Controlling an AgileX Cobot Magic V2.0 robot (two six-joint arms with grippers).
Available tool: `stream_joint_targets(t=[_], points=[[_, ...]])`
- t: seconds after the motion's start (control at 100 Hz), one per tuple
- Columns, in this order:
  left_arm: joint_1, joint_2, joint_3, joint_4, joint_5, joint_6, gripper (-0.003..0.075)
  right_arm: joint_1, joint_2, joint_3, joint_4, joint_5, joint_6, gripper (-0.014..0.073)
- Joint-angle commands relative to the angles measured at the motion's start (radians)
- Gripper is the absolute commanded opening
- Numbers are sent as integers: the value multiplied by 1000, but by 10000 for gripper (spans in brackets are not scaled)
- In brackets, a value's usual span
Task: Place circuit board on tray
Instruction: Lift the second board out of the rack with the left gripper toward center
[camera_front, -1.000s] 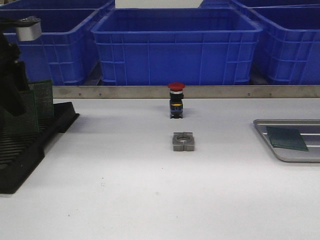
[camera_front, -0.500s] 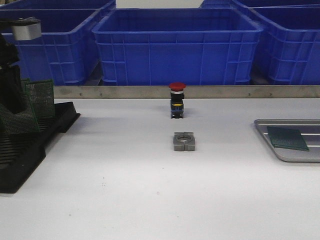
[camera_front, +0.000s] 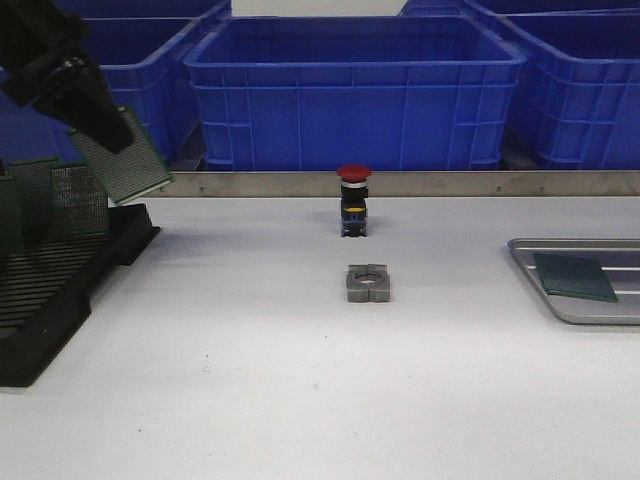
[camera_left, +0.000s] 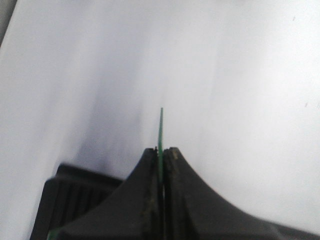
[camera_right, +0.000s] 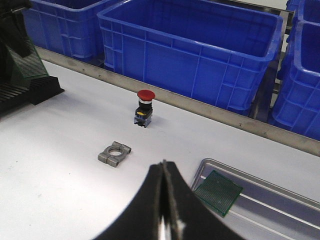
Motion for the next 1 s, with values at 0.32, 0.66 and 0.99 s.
stream_joint_targets(t=[0.32, 0.66, 0.99], points=[[-283, -65, -30, -195, 57, -9, -20, 1, 8, -25, 33, -47, -8, -113], [-387, -65, -30, -203, 57, -9, -20, 1, 8, -25, 33, -52, -7, -113], [-387, -65, -30, -233, 57, -9, -20, 11, 142, -47, 66, 82, 7, -73]])
